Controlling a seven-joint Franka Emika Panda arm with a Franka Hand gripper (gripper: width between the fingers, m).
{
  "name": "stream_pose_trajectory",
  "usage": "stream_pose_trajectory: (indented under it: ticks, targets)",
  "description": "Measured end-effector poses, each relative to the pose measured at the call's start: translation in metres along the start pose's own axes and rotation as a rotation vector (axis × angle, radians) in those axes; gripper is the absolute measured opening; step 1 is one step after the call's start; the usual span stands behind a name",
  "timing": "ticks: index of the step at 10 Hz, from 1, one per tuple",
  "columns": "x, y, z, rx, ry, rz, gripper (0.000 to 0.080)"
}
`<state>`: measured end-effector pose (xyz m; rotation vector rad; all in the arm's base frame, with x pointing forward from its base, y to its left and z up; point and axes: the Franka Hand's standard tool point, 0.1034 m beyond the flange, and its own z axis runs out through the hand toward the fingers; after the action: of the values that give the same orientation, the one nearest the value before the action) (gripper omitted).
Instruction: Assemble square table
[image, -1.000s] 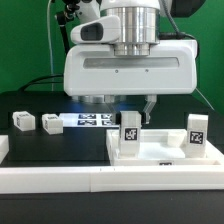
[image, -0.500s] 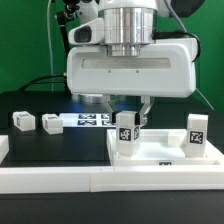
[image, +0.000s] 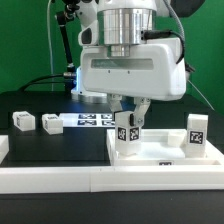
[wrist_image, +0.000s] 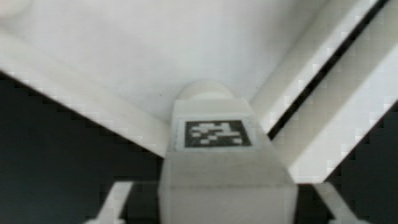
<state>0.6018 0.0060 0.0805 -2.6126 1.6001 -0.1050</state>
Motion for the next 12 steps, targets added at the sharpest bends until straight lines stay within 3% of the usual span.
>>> stream_pose_trajectory:
  ticks: [6, 7, 8, 9, 10, 12]
  targets:
    - [0.0009, 0.0008, 0.0005, 0.011, -0.016, 0.245, 0.029]
    - [0.0006, 0.0007, 0.0005, 0.011, -0.016, 0.201, 0.0372]
    - [-0.0008, 0.0002, 0.0007, 0.01, -0.016, 0.138, 0.0372]
    - [-0.002, -0.0006, 0.0007, 0.011, -0.016, 0.017, 0.0554]
    - [-0.0024, -0.0008, 0.0007, 0.012, -0.016, -0.091, 0.0619]
    - [-0.0005, -0.0001, 0.0006, 0.015, -0.014, -0.316, 0.0644]
